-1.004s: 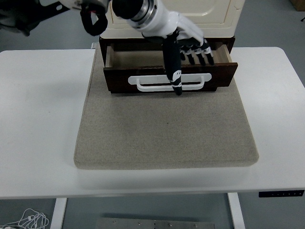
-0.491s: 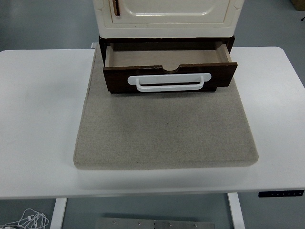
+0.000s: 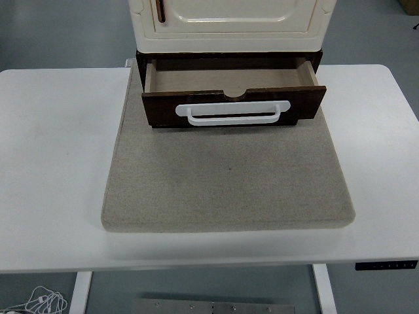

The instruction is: Open the drawer under the combination cabinet

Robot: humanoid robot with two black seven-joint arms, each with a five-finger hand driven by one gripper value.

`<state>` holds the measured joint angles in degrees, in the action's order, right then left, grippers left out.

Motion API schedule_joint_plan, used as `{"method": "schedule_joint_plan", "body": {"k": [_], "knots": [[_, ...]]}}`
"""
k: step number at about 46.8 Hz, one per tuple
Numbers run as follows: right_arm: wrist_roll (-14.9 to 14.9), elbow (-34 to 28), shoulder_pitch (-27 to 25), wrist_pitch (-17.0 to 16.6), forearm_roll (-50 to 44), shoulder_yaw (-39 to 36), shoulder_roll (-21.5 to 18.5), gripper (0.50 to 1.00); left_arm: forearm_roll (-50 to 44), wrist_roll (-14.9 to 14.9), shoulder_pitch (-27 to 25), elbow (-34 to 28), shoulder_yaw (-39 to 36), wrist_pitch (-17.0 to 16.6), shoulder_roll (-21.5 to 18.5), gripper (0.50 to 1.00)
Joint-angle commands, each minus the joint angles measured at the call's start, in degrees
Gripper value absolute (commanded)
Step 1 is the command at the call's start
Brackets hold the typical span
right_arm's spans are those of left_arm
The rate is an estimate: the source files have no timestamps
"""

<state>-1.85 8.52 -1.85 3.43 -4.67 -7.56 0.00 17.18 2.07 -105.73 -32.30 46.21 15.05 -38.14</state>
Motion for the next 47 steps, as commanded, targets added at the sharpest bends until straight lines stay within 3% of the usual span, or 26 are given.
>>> {"method": "schedule_joint_plan", "body": {"k": [1, 12, 25, 32, 39, 47], "knots": [[0.01, 0.0, 0.01, 0.0, 0.01, 0.0, 0.0, 0.926, -2.5, -0.13, 0.17, 2.94, -0.07, -1.86, -1.32, 1.0], [0.01, 0.0, 0.01, -0.09, -0.08, 0.09, 0.0, 0.926, -9.09, -0.13, 0.61, 13.92, -0.77, -6.79, -2.55, 1.0], [0.01, -0.09, 0.01, 0.09, -0.26, -0.09, 0.0, 0.926, -18.32, 0.92, 12.03, 16.92, -0.77, -13.64, -2.2, 1.0], [0.01, -0.09, 0.01, 0.0, -0.08, -0.09, 0.0, 0.926, -20.26, 1.36, 18.62, 16.57, -0.24, -13.73, -0.88, 1.0], [0.01, 0.0, 0.0, 0.0, -0.08, -0.09, 0.0, 0.926, -27.01, 1.36, 24.68, 16.39, 0.02, -12.94, 2.89, 1.0], [0.01, 0.0, 0.01, 0.0, -0.08, -0.09, 0.0, 0.926, -36.87, 1.01, 30.05, 16.3, -0.07, -8.91, 5.88, 1.0]]}}
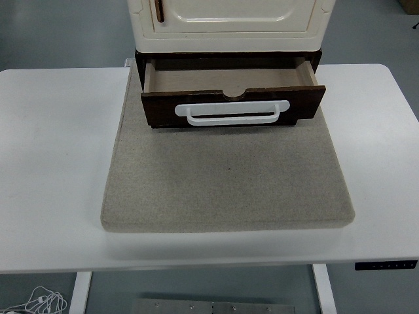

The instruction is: Open the drawer under the combination cabinet

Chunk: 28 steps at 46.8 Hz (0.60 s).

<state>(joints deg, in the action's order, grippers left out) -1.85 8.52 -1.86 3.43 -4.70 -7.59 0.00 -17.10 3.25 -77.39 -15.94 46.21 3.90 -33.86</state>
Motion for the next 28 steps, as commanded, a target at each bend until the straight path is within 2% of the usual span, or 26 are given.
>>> {"method": "schedule_joint_plan", "body": {"k": [1, 8, 13, 16, 21, 28], "knots": [[0.0, 0.0, 0.01, 0.0, 0.04, -0.06, 0.0, 0.926, -2.76, -0.26, 2.24, -0.06, -0.07, 3.04, 2.3, 1.0], [0.0, 0.0, 0.01, -0.09, -0.05, -0.06, 0.0, 0.926, -3.02, -1.75, 6.37, -0.06, -0.07, 7.26, 7.4, 1.0], [0.0, 0.0, 0.01, 0.0, 0.04, -0.15, 0.0, 0.926, -3.11, -4.47, 8.31, 0.12, -0.07, 10.07, 10.74, 1.0], [0.09, 0.0, 0.01, 0.0, 0.04, -0.41, 0.0, 0.926, -3.11, -5.7, 9.1, 0.29, -0.07, 10.08, 12.67, 1.0], [0.09, 0.0, 0.01, 0.0, 0.04, -0.41, 0.0, 0.926, -2.76, -6.06, 10.24, 0.64, -0.07, 10.17, 16.89, 1.0], [0.09, 0.09, 0.01, 0.0, 0.04, -0.41, 0.0, 0.926, -2.59, -8.96, 11.21, 0.64, -0.15, 10.43, 19.45, 1.0]]}}
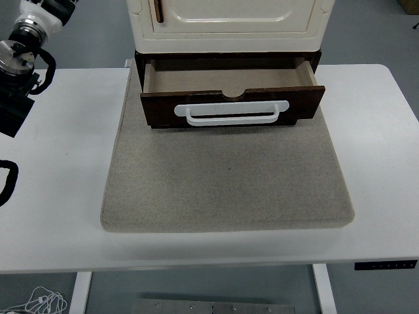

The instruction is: Open the drawer under the combination cabinet

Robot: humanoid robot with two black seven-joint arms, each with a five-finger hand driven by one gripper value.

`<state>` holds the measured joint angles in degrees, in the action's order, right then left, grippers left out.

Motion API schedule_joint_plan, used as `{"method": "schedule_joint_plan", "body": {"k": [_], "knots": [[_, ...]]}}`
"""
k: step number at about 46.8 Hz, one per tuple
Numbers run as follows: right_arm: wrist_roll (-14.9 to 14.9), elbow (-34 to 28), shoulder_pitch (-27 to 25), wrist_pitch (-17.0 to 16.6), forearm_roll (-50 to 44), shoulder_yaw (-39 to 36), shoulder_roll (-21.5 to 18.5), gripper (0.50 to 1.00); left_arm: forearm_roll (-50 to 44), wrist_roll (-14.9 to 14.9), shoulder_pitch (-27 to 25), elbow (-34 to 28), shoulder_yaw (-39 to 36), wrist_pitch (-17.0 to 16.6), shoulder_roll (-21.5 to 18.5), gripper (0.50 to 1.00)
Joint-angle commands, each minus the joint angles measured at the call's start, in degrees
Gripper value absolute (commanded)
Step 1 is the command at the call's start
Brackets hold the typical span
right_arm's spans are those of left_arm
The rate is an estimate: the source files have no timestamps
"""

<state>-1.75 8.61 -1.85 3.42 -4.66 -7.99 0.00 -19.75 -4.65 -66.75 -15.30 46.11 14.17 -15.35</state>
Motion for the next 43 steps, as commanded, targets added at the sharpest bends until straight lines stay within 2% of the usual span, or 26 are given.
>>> {"method": "schedule_joint_plan", "body": {"k": [1, 14, 24, 30, 43], "knots": [[0.08, 0.0, 0.0, 0.01, 0.0, 0.0, 0.0, 0.926, 0.07, -1.33, 0.74, 0.01, 0.03, 0.33, 1.2, 1.0], [0.25, 0.0, -0.08, -0.08, 0.0, -0.27, 0.0, 0.926, -0.29, -5.37, 2.85, -0.26, 0.12, 2.35, 2.87, 1.0], [0.25, -0.09, -0.08, -0.08, 0.09, -0.27, 0.0, 0.926, -1.78, -7.83, 3.03, -0.26, 1.26, 2.44, 3.31, 1.0], [0.25, 0.0, -0.08, -0.08, 0.09, -0.27, 0.0, 0.926, -3.27, -7.83, 3.9, -0.08, 3.72, 2.0, 3.48, 1.0], [0.25, 0.0, -0.08, -0.08, 0.09, -0.36, 0.0, 0.926, -3.54, -7.83, 4.17, 0.09, 4.25, 0.5, 3.66, 1.0]]}}
